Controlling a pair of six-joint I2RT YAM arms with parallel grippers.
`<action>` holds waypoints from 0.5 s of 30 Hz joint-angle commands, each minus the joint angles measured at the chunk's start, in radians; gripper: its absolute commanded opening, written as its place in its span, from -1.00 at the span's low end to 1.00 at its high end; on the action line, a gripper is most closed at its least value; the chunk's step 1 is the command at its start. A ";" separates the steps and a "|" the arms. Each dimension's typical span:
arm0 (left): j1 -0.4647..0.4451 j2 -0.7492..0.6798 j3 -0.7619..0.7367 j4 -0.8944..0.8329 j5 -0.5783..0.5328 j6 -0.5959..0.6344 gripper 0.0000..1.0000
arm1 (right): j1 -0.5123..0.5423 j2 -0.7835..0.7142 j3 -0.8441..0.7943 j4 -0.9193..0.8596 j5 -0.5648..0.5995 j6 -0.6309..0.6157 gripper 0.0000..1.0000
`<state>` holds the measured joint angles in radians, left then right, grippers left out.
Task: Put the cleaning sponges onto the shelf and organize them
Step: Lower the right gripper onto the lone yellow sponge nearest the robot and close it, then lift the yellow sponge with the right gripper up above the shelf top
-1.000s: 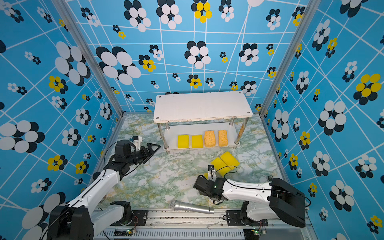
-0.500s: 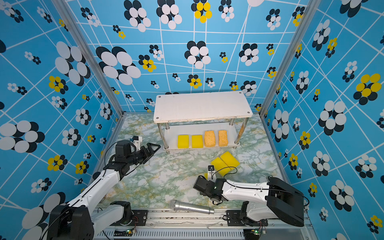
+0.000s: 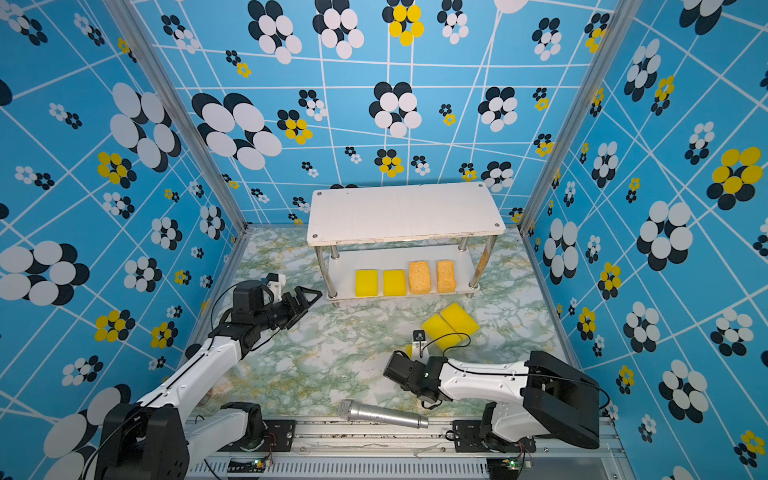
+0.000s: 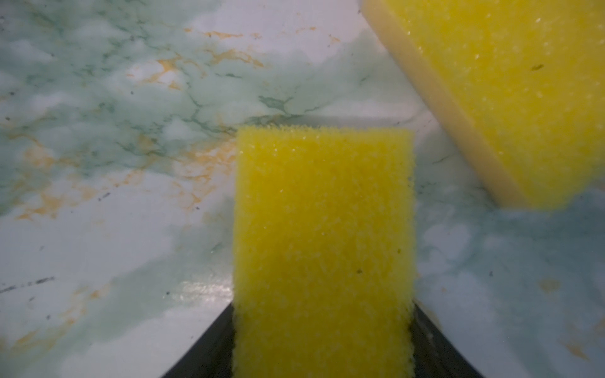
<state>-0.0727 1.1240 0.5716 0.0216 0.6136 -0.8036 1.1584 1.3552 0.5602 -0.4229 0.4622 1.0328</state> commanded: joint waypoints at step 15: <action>0.016 -0.037 0.009 -0.046 -0.009 0.017 0.98 | -0.027 -0.174 0.025 -0.149 0.041 -0.064 0.08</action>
<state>-0.0647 1.1046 0.5716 -0.0010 0.6128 -0.8001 1.1454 1.2263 0.5606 -0.5011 0.4747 1.0088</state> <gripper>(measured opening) 0.990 0.545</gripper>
